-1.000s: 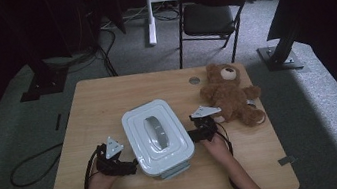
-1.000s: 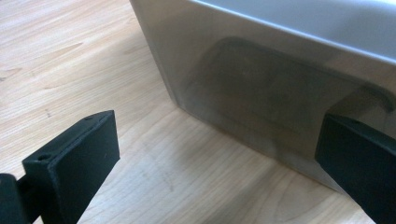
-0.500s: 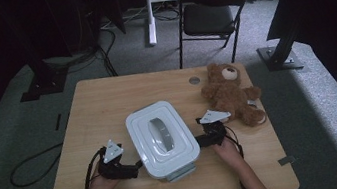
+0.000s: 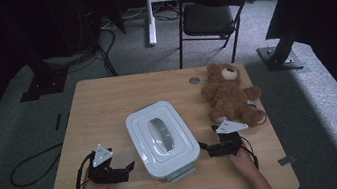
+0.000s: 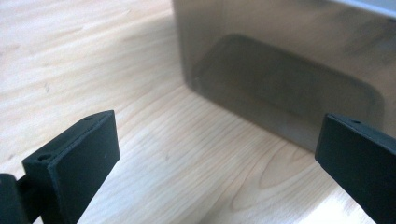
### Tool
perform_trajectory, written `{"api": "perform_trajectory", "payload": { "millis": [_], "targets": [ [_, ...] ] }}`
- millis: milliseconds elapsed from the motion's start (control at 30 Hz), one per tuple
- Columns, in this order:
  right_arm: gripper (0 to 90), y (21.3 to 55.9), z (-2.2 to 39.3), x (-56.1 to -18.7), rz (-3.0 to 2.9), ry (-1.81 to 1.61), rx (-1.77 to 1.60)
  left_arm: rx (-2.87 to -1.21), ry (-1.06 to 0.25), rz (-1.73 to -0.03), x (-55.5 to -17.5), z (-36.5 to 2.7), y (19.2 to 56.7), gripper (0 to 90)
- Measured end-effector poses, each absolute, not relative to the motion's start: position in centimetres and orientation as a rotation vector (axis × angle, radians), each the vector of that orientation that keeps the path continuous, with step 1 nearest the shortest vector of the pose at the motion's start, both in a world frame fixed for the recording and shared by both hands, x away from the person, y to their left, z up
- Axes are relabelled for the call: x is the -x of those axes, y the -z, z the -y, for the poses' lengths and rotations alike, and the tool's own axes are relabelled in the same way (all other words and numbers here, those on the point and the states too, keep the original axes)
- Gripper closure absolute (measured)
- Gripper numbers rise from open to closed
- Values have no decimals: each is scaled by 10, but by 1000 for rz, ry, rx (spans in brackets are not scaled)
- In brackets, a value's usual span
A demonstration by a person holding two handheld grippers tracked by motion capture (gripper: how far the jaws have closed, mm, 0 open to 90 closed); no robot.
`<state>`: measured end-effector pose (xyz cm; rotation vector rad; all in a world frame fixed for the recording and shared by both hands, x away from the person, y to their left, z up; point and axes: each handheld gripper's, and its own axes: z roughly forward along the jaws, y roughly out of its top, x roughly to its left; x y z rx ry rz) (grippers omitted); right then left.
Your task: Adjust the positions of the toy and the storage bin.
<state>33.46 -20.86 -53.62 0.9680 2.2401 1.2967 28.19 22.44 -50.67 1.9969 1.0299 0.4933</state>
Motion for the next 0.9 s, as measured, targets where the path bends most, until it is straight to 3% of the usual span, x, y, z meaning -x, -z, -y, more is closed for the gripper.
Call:
{"api": "perform_trajectory", "payload": {
  "millis": [433, 900],
  "targets": [
    [130, 551, 252, -315, -2192, -1206, -1092, -1948, -467, -1059, -268, -261, 505, 5],
    [130, 556, 286, -291, -2124, -1161, -1199, -1966, -552, -1157, -249, -293, 495, 5]
  ]
}}
